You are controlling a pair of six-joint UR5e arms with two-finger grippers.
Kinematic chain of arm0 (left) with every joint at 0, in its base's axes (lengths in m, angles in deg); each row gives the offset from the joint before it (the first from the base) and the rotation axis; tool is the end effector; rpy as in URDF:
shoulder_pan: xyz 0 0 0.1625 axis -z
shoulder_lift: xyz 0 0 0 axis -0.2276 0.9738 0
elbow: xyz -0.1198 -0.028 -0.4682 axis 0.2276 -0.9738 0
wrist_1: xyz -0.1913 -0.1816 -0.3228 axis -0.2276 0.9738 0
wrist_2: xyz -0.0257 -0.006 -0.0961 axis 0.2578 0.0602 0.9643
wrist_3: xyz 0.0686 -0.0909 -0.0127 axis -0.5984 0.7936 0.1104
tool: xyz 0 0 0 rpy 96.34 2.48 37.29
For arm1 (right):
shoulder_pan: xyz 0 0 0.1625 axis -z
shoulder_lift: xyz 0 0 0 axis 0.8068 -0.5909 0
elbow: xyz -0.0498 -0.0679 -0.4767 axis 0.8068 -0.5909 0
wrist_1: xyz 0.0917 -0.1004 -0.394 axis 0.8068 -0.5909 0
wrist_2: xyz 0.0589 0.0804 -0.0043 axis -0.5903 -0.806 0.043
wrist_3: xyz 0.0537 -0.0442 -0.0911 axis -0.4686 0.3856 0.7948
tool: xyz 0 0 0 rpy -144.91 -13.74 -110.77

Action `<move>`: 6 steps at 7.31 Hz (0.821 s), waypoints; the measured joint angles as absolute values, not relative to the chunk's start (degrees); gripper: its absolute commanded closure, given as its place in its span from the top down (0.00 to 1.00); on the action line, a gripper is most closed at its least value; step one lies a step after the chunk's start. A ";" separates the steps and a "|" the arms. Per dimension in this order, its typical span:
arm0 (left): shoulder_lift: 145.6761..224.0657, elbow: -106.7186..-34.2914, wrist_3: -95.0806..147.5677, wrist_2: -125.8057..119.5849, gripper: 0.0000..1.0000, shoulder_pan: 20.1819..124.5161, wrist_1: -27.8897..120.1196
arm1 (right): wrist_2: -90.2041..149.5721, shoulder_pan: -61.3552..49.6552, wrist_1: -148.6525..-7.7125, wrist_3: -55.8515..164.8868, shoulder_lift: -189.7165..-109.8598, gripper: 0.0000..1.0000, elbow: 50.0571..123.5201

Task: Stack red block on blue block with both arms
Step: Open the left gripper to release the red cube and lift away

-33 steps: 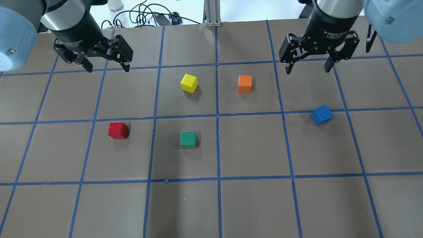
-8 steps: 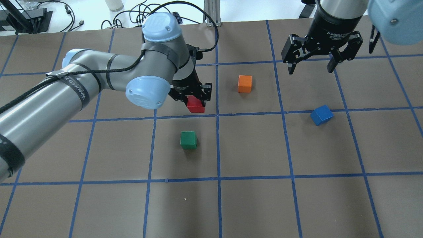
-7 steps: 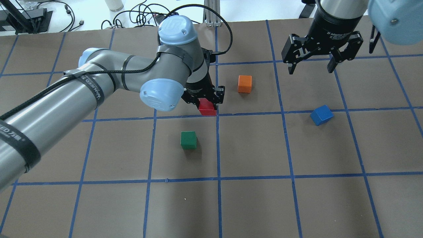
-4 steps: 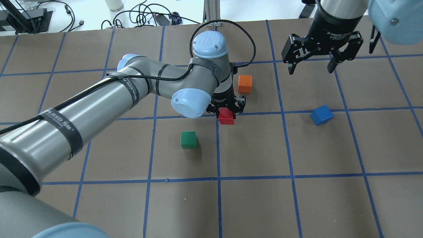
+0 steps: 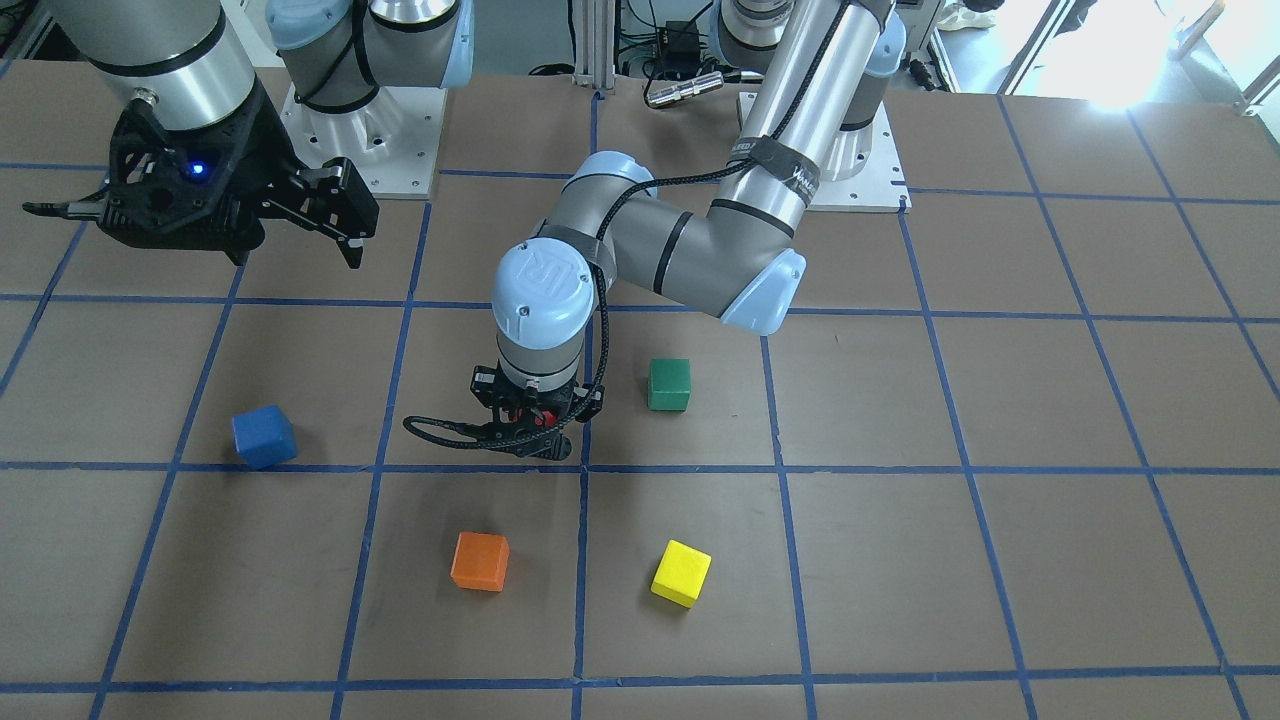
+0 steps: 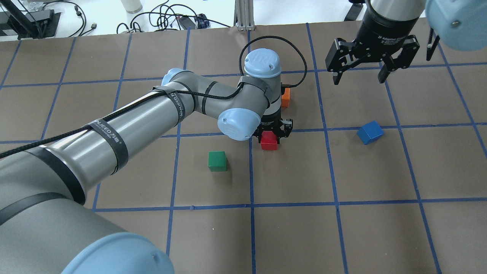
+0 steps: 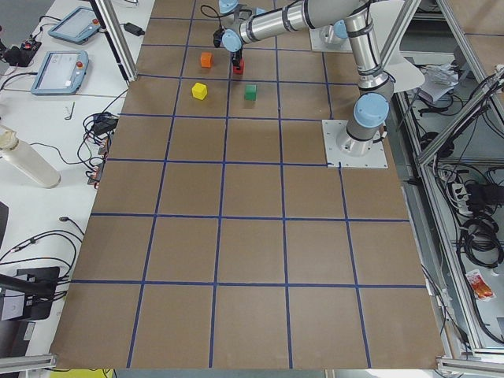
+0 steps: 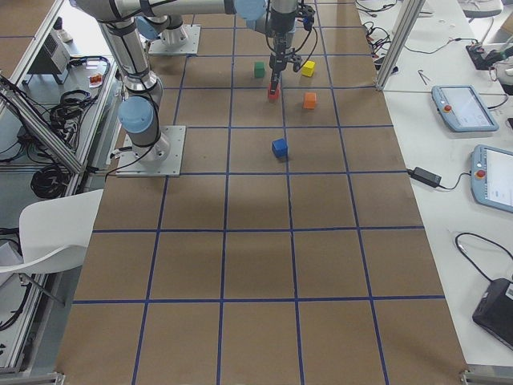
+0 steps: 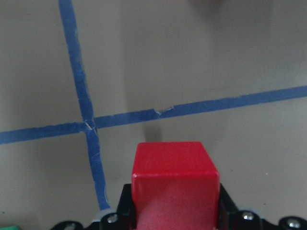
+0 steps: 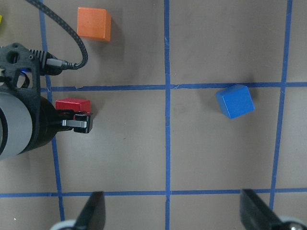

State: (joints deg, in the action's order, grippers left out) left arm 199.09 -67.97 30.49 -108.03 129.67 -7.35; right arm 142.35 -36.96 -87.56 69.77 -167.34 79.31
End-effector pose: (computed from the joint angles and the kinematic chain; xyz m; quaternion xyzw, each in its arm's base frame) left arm -0.4404 -0.5544 0.2318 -0.0630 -0.9954 -0.0630 0.0361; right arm 0.1406 -0.5110 0.5414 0.0045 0.9998 0.0170 0.0028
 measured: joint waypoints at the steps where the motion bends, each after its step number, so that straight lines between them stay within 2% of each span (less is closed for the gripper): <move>1: 198.84 -67.87 30.52 -108.11 1.00 129.74 -6.95 | 142.34 -37.03 -87.55 69.73 -167.34 1.00 79.31; 3: 195.73 -67.70 30.05 -108.36 1.00 128.66 -4.09 | 142.22 -37.16 -87.41 69.52 -167.40 1.00 79.41; 6: 186.30 -66.95 23.33 -112.03 1.00 119.37 4.72 | 141.24 -39.66 -89.83 64.26 -167.24 1.00 82.84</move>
